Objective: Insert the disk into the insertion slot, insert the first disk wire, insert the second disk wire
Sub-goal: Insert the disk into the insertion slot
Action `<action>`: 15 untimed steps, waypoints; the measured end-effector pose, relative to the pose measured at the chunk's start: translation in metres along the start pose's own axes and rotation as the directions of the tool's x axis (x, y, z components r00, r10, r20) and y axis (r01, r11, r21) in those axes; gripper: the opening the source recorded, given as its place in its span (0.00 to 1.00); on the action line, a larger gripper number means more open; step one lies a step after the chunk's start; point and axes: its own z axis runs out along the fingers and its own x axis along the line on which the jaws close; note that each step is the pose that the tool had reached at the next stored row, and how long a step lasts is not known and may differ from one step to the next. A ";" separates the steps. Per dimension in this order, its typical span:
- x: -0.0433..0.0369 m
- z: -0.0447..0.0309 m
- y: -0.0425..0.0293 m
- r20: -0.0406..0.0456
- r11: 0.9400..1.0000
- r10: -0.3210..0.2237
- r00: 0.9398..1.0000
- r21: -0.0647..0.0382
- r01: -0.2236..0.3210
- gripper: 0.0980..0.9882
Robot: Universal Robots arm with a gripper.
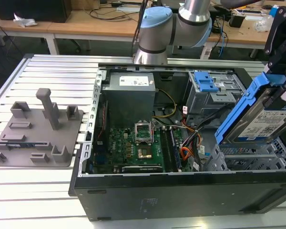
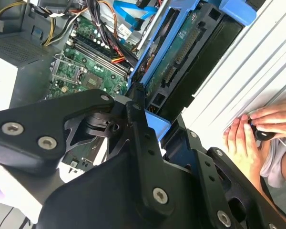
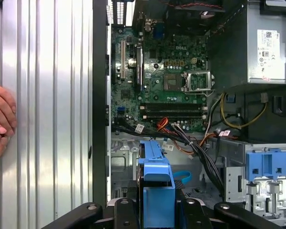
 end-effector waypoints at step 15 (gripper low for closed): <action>0.0003 0.0037 -0.0005 -0.004 1.000 -0.008 1.000 0.026 0.008 0.30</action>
